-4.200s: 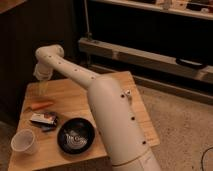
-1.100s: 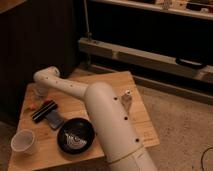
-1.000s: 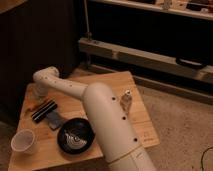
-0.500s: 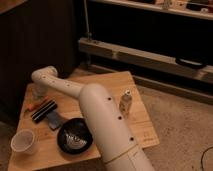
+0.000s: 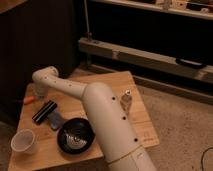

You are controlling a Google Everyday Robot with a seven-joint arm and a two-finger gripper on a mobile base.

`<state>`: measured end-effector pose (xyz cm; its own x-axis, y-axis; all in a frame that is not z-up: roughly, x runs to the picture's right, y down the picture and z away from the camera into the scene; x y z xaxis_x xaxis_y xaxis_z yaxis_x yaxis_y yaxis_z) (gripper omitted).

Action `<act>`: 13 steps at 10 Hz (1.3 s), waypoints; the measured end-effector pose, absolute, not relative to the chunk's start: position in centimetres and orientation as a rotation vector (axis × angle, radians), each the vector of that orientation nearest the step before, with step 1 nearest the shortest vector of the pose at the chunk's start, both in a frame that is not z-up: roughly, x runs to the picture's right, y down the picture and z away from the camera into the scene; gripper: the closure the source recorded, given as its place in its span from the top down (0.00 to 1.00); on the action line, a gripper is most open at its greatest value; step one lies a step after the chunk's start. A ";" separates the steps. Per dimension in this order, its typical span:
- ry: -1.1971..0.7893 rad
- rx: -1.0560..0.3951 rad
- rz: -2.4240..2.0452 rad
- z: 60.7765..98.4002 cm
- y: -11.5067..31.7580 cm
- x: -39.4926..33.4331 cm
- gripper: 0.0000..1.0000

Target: Drag the pepper across the table

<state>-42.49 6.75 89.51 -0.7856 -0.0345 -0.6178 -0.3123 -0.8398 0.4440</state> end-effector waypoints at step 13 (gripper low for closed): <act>0.683 -1.048 2.742 92.7 -2.3 -46.4 0.62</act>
